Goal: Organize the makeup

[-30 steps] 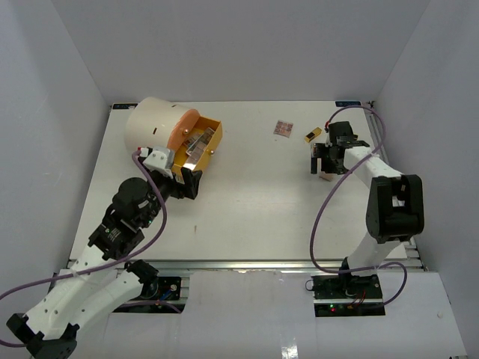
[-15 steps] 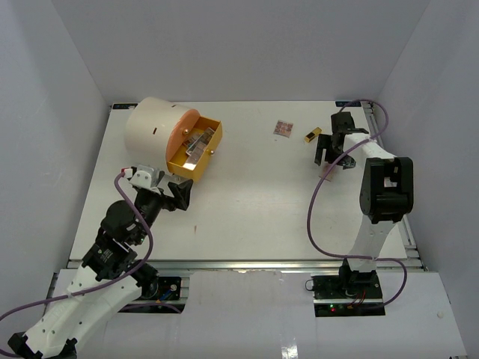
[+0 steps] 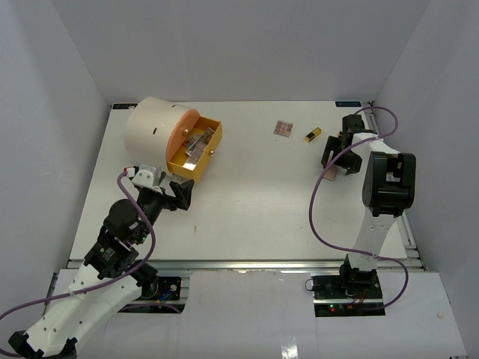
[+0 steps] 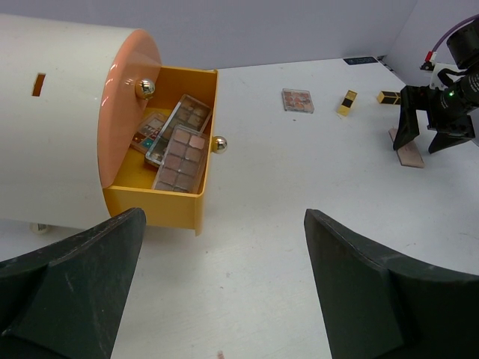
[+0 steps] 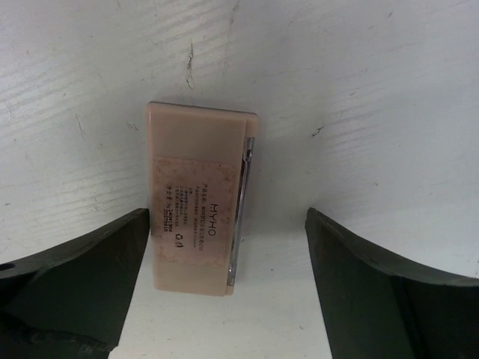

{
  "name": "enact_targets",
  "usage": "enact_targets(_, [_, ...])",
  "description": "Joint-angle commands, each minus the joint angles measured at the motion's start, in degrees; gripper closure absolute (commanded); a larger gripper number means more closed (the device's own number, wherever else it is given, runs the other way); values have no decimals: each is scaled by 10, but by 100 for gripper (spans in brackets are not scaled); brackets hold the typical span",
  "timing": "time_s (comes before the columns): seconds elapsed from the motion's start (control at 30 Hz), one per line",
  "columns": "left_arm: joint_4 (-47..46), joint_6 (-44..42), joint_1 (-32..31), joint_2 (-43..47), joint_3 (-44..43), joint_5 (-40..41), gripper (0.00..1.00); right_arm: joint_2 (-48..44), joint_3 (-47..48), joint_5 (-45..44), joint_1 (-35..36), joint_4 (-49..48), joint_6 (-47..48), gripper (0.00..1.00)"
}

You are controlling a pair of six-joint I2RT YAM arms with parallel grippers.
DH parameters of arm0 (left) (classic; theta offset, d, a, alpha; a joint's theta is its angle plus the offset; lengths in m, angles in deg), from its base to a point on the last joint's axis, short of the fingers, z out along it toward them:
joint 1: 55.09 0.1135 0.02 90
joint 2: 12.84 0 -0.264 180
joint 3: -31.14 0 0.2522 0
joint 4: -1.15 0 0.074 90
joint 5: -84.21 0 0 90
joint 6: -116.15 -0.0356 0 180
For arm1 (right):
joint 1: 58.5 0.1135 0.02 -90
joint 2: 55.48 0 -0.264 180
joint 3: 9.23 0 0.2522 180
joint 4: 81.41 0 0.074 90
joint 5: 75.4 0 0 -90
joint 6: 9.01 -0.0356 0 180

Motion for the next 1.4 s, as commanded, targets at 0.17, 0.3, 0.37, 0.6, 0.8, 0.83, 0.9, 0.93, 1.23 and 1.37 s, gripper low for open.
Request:
enact_targets(0.17, [-5, 5, 8, -3, 0, -2, 2, 21, 2, 22, -2, -22, 1, 46])
enact_targets(0.3, [-5, 5, 9, -3, 0, -3, 2, 3, -15, 26, 0, -38, 19, 71])
enact_targets(0.37, [-5, 5, 10, -3, 0, -4, 2, -9, -21, 17, 6, -46, 35, 83])
enact_targets(0.6, [-6, 5, 12, -1, 0, -4, 2, -103, -72, -22, 81, -121, 129, 92])
enact_targets(0.8, [-6, 4, 15, 7, 1, 2, 2, -182, -61, 66, 227, -147, 363, 92])
enact_targets(0.83, [-6, 4, 15, 9, 1, 4, 2, -185, -50, 66, 250, -142, 397, 92])
enact_targets(0.9, [-6, 4, 16, 15, 2, 14, 2, -182, -21, 64, 295, -124, 469, 92])
enact_targets(0.93, [-7, 4, 16, 20, 2, 21, 2, -180, -1, 62, 322, -118, 513, 92])
enact_targets(1.23, [-20, 2, 20, 87, 16, 88, 2, -160, 127, 103, 436, -18, 915, 92])
enact_targets(1.37, [-23, 0, 26, 103, 19, 103, 2, -149, 142, 106, 457, -36, 1068, 92])
